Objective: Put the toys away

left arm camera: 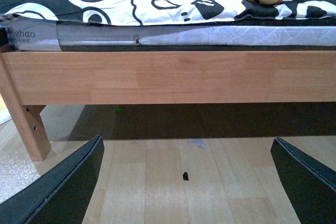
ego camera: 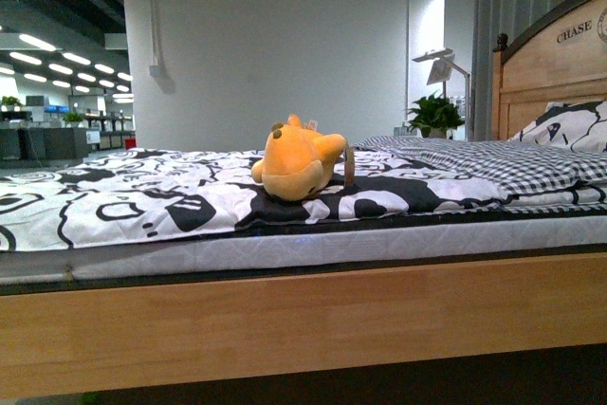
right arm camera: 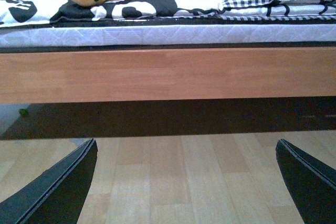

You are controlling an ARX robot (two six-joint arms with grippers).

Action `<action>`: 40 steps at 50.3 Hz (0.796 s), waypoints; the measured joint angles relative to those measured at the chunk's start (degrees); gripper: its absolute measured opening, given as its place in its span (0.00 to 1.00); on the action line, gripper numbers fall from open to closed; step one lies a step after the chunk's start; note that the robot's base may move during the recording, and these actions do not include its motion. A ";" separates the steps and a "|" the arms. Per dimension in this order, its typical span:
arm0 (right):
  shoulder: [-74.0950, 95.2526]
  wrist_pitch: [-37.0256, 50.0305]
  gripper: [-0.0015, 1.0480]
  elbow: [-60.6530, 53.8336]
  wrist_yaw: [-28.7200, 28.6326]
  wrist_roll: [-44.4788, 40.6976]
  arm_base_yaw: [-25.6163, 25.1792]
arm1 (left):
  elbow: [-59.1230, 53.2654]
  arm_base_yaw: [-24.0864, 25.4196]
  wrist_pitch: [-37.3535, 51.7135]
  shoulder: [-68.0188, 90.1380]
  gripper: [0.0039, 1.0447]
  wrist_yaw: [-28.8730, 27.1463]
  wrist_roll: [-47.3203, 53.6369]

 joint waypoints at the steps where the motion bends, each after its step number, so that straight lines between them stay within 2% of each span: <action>1: 0.00 0.00 1.00 0.00 0.00 0.00 0.00 | 0.00 0.00 0.00 -0.02 0.95 0.07 0.00; 40: 0.02 0.00 1.00 0.00 -0.02 0.00 0.00 | 0.00 -0.02 0.00 0.00 0.95 0.00 0.00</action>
